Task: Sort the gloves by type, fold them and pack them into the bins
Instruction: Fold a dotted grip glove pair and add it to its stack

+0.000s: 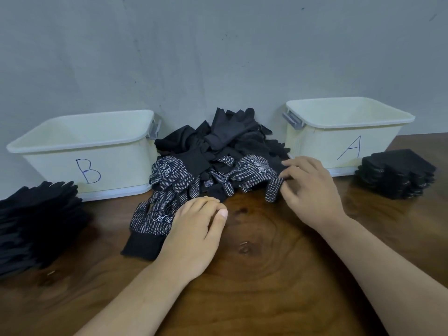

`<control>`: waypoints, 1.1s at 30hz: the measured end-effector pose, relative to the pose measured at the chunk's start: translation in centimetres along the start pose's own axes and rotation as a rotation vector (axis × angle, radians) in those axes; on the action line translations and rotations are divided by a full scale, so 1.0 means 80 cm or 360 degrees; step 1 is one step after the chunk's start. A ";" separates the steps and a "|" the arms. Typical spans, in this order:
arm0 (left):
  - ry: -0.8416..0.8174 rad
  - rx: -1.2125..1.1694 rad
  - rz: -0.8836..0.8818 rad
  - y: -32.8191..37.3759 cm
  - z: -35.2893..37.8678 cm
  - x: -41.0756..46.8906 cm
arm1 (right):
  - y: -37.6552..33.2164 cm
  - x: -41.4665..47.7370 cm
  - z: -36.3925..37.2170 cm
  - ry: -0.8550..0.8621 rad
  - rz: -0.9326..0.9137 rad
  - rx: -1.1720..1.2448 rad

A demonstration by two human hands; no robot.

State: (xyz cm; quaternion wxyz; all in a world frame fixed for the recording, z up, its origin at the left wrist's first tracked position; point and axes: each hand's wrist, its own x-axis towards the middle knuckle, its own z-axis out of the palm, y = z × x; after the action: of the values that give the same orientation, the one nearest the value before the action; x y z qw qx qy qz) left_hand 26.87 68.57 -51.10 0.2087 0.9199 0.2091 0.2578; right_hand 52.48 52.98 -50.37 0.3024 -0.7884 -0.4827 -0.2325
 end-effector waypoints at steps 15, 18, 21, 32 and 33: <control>-0.0054 -0.0018 0.0094 0.011 -0.001 -0.006 | -0.068 -0.046 -0.041 -0.0512 -0.0064 0.0279; -0.0081 0.0013 0.0087 0.012 -0.002 -0.006 | -0.065 -0.043 -0.042 -0.0484 0.0045 0.0453; -0.0082 0.0021 0.0077 0.014 -0.003 -0.005 | -0.059 -0.041 -0.034 -0.0479 0.0226 0.0213; 0.0065 -0.0148 0.0364 0.047 -0.018 -0.012 | -0.083 -0.043 -0.052 -0.0631 -0.0339 0.0686; 0.0064 -0.0134 0.0429 0.050 -0.018 -0.013 | -0.087 -0.043 -0.057 -0.0615 -0.0440 0.0693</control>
State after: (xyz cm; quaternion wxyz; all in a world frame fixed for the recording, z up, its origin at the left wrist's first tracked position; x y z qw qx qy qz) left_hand 26.32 65.12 -48.37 0.2065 0.9248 0.0769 0.3103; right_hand 44.40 50.08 -47.68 0.3321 -0.6617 -0.6722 -0.0085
